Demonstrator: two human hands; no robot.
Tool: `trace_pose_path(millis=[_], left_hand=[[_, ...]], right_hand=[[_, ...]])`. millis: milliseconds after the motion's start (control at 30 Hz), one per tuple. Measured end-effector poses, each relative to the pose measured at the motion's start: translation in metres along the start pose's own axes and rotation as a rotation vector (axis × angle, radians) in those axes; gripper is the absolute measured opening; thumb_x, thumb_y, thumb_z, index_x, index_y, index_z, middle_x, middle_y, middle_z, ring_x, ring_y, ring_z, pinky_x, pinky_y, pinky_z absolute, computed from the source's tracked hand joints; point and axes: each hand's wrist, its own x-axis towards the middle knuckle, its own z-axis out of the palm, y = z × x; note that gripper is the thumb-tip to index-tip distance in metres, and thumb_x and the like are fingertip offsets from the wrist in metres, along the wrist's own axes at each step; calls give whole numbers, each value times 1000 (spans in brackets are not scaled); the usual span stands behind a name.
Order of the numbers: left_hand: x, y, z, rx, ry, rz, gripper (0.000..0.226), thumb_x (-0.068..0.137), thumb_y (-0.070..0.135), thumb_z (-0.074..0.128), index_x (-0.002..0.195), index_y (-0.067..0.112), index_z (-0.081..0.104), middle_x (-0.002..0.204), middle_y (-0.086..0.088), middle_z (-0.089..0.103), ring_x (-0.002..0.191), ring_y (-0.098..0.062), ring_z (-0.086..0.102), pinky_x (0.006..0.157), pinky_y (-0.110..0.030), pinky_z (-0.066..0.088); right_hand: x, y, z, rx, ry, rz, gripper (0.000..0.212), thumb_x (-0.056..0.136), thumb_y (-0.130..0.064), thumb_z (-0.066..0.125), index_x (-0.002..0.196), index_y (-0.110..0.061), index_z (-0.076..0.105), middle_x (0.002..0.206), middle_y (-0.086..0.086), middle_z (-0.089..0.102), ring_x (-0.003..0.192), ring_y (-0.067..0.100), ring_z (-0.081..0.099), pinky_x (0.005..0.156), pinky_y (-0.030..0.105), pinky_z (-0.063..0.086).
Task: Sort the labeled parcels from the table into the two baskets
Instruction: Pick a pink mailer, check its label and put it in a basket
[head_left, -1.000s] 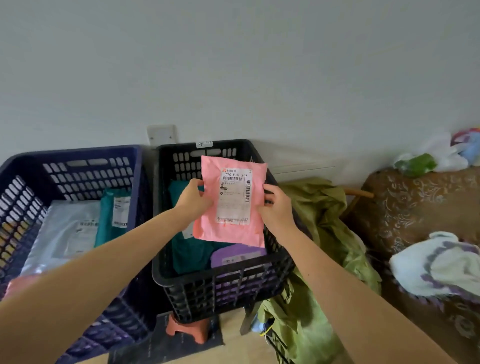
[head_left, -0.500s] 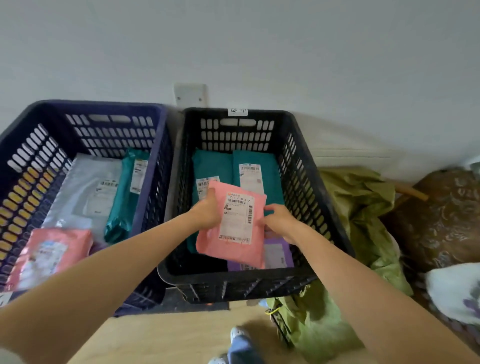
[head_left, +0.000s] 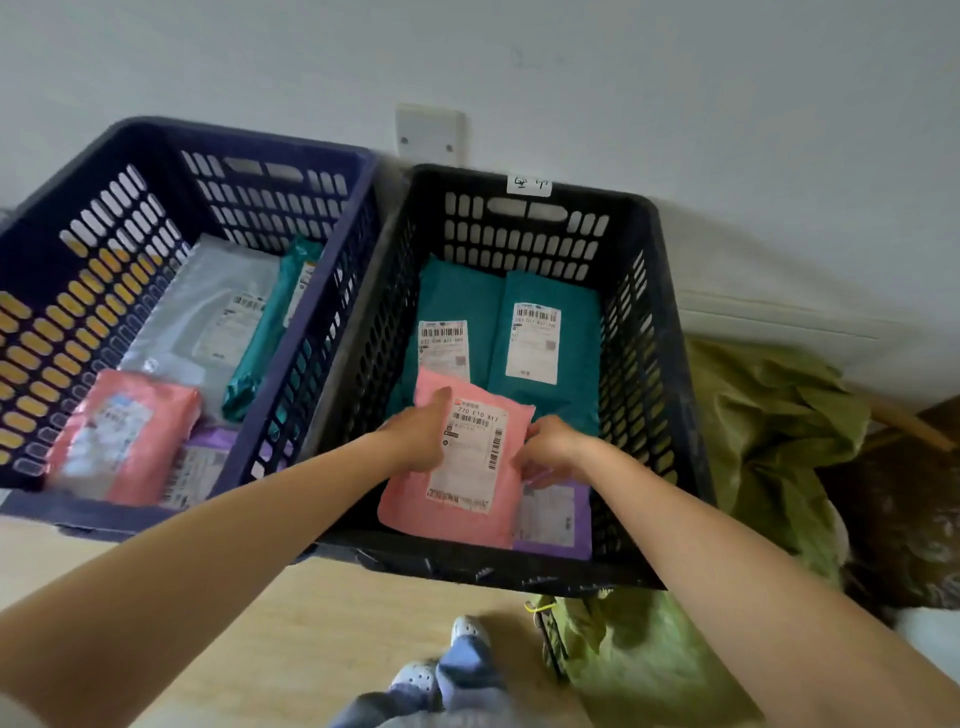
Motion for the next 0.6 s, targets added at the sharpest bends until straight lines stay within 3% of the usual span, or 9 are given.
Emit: trace_pose_path(millis=[67, 167, 300, 367, 467, 533, 600], left_hand=[[-1, -1, 5, 29, -19, -24, 85, 90, 4, 45, 152, 28, -8, 120, -15, 50, 88, -25, 52, 79, -36, 49], [-5, -2, 8, 128, -18, -70, 91, 89, 4, 47, 151, 32, -14, 130, -21, 45, 106, -34, 55, 87, -41, 49], [-9, -1, 7, 500, 86, -92, 89, 91, 11, 51, 152, 27, -13, 128, -18, 48, 100, -29, 60, 62, -35, 42], [-8, 1, 9, 607, 131, -45, 87, 89, 11, 55, 153, 22, -1, 130, -17, 48, 103, -30, 58, 62, -34, 39], [-7, 2, 13, 604, 105, 78, 71, 87, 9, 57, 148, 21, 23, 134, -15, 43, 117, -33, 49, 76, -39, 44], [-5, 0, 17, 608, 3, 168, 71, 87, 11, 58, 148, 24, 24, 143, -15, 34, 126, -34, 41, 93, -46, 44], [-4, 0, 18, 665, -105, 222, 76, 88, 13, 60, 151, 30, 19, 153, -17, 20, 134, -36, 32, 103, -50, 37]], right_hand=[[5, 1, 6, -35, -25, 12, 22, 86, 5, 58, 104, -8, 60, 82, 6, 68, 70, 16, 68, 69, 32, 57], [12, 1, 12, -73, -24, 1, 24, 87, 4, 58, 109, -5, 60, 87, 8, 69, 71, 17, 69, 61, 28, 57], [22, -1, 21, 10, -65, -51, 22, 87, 7, 57, 104, -6, 62, 98, 10, 71, 81, 22, 71, 70, 33, 60], [24, 0, 28, 2, -96, -80, 23, 87, 7, 57, 98, -12, 62, 105, 12, 70, 83, 22, 70, 70, 31, 59], [26, 2, 35, -60, -72, -135, 23, 86, 5, 56, 97, -15, 61, 109, 13, 69, 85, 22, 68, 71, 31, 59], [26, 3, 34, -212, -29, -203, 23, 88, -4, 59, 108, -15, 59, 111, 9, 67, 93, 23, 67, 78, 37, 59], [23, 2, 27, -384, 11, -254, 39, 87, -19, 65, 121, -14, 49, 114, 2, 62, 97, 20, 63, 77, 36, 57]])
